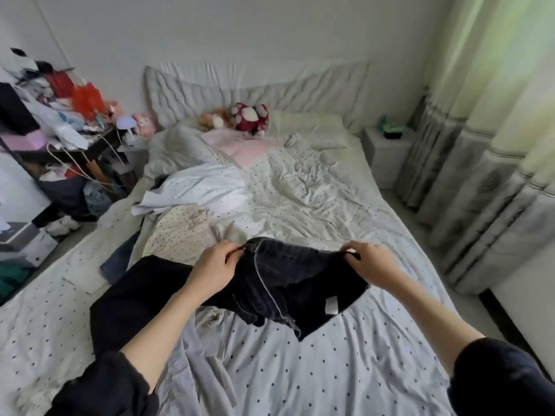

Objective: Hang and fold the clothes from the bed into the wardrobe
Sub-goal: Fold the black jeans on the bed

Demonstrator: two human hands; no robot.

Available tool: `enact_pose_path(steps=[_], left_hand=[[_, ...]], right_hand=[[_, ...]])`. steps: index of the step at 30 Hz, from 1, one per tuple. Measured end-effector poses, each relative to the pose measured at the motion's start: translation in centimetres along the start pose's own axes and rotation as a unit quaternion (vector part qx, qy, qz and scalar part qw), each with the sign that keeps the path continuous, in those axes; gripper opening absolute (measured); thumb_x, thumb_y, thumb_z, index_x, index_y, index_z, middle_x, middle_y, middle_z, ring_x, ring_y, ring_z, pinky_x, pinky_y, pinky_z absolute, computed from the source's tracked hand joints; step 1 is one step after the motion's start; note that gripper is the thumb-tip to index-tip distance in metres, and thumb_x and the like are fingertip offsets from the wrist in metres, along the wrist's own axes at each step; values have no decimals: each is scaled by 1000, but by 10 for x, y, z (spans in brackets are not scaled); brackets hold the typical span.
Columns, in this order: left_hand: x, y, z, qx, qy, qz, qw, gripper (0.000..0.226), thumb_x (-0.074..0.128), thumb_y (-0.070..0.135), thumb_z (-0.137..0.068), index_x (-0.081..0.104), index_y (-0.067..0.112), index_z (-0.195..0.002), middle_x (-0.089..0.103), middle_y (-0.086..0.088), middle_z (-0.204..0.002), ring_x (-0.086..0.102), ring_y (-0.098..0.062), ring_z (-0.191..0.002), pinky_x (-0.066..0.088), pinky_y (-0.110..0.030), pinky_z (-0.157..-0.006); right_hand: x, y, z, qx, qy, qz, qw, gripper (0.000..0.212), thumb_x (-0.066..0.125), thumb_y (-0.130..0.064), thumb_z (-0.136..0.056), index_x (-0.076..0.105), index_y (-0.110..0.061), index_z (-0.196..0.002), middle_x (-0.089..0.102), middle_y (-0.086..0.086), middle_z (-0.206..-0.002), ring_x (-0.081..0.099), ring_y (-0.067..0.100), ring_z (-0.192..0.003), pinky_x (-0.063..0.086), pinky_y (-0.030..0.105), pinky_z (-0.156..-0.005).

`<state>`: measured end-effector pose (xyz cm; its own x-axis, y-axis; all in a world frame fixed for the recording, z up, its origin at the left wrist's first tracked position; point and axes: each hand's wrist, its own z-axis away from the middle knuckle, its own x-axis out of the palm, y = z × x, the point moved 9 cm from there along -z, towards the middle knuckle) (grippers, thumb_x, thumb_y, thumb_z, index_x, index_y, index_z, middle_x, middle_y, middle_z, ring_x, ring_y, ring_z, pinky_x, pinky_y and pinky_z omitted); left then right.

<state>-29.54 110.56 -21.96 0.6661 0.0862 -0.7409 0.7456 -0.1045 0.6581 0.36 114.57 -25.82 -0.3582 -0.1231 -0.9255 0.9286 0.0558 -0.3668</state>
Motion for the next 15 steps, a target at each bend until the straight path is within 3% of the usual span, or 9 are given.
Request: enact_pose_path(steps=[3,6,9,12,15], left_hand=[[67,-54,36,-47,-82,-65,993,22,49,20,-97,68,18,-109,64,3,-101,57,-19,-100,45,-37,-88],[112,-100,79,-107,-138,-109,979,24,46,18,-97,67,22,-109,62,6,-103,52,-17,-105,44,-37,-89],[129,-118,96,-118,-145,-126,974,24,46,20,-97,67,24,-109,60,6,-102,49,-15,-103,46,-37,-83],[137,-122,78,-109,-131,-111,979,23,49,22,-96,68,20,-109,62,5,-101,54,-18,-100,46,-37,-82],[129,-127,43,-118,-70,-79,987,22,54,18,-94,70,11,-109,68,-2,-101,61,-24,-98,46,-34,-82]], right_hand=[[90,32,28,35,-74,17,996,28,46,-26,-95,57,-32,-119,66,3,-115,59,27,-106,43,36,-90],[158,47,55,46,-138,18,989,31,44,-23,-96,55,-30,-125,64,2,-117,58,26,-107,42,36,-91],[182,57,65,30,-142,15,989,34,46,-28,-96,54,-34,-129,58,-5,-129,48,21,-120,41,35,-93],[210,74,71,16,-199,50,979,59,52,-42,-93,30,-33,-146,28,-7,-153,22,20,-140,33,39,-108],[227,89,73,3,-241,92,966,86,60,-40,-88,2,-31,-151,2,-7,-159,6,19,-145,26,40,-112]])
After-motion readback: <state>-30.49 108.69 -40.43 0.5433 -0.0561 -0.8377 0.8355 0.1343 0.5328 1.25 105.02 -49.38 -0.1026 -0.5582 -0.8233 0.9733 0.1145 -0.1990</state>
